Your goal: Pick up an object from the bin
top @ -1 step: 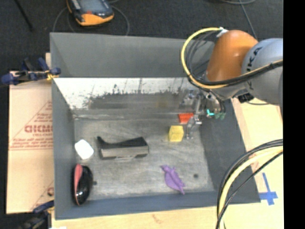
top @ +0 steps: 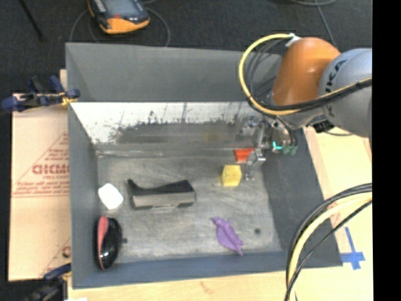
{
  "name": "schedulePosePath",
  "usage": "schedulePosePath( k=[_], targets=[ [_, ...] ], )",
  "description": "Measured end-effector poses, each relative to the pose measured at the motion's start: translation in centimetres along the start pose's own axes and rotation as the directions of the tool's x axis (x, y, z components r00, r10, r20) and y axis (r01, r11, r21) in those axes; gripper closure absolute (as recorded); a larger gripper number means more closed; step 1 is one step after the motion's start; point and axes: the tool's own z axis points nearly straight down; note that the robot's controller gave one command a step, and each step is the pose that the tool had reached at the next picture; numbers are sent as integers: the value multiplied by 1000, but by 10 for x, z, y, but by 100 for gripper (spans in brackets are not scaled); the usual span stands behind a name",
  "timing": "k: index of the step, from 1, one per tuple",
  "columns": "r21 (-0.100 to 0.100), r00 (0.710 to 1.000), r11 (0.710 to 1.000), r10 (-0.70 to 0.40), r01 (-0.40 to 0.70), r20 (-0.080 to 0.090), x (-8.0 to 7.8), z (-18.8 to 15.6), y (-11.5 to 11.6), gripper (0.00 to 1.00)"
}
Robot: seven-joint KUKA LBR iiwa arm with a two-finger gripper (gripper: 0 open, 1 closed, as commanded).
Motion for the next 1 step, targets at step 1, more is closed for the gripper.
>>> schedulePosePath(
  k=[1],
  targets=[
    [-1, 992, 992, 130, -130, 0, 16, 44, 9, 100]
  ],
)
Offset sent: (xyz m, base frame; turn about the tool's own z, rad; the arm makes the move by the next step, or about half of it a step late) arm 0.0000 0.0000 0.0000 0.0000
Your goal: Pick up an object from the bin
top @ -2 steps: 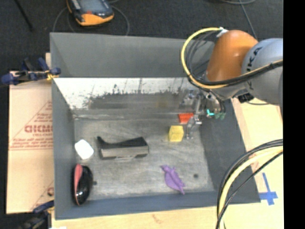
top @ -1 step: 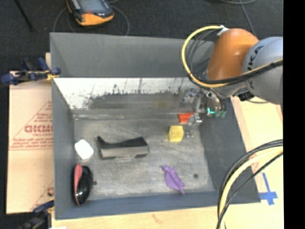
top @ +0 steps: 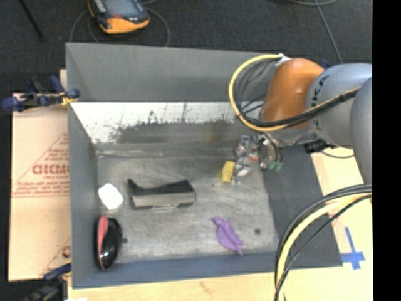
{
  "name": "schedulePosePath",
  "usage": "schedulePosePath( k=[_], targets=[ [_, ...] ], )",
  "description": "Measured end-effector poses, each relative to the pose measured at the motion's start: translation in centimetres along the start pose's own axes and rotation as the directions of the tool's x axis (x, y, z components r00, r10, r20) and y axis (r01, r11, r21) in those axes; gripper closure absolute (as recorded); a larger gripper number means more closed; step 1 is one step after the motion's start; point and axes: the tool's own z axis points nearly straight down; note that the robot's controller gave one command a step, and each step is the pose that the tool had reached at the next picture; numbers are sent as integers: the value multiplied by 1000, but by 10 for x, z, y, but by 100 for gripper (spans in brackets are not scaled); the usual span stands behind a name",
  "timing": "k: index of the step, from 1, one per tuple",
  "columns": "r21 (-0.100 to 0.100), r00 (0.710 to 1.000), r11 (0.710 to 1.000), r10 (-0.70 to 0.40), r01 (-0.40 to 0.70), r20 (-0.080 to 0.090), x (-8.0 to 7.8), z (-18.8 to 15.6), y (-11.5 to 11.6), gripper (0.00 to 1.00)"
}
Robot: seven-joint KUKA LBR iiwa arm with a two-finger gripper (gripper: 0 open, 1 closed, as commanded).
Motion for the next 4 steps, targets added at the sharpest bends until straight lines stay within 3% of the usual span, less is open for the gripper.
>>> schedulePosePath(
  k=[1, 2, 3, 4],
  targets=[
    [0, 1000, 1000, -1, 1, 0, 0, 0, 0, 100],
    [0, 1000, 1000, 24, -24, 0, 8, -54, -6, 100],
    [0, 1000, 1000, 24, -24, 0, 8, -54, -6, 100],
    [-1, 999, 999, 38, -38, -9, 12, -95, -4, 100]
  ],
)
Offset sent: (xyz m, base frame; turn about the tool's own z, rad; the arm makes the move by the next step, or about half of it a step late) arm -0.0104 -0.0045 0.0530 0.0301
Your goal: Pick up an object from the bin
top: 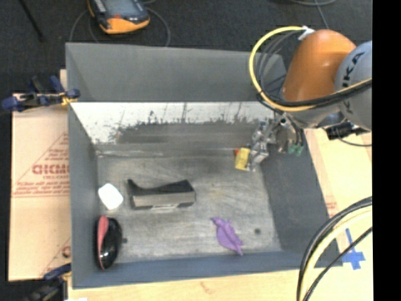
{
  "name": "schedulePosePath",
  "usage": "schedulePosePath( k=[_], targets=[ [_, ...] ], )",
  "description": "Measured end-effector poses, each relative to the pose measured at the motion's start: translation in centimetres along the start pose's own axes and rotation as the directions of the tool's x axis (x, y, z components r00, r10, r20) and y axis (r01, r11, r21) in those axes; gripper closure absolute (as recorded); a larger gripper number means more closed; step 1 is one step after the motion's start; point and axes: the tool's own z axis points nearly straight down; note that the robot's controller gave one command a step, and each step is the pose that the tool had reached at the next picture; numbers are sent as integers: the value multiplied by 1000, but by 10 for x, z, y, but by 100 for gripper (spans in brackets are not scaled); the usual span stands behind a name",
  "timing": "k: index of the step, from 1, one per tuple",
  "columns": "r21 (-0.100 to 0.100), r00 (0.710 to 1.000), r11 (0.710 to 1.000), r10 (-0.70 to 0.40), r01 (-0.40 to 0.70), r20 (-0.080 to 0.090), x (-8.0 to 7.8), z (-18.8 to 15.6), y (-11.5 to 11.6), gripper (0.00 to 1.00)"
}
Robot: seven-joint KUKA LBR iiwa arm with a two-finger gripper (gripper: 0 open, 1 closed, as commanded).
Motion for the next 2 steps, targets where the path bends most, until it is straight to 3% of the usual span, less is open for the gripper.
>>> schedulePosePath(
  k=[1, 2],
  targets=[
    [0, 1000, 1000, -4, 4, 7, -8, -57, -1, 100],
    [0, 1000, 1000, -7, 7, 10, -9, -69, -1, 100]
  ],
)
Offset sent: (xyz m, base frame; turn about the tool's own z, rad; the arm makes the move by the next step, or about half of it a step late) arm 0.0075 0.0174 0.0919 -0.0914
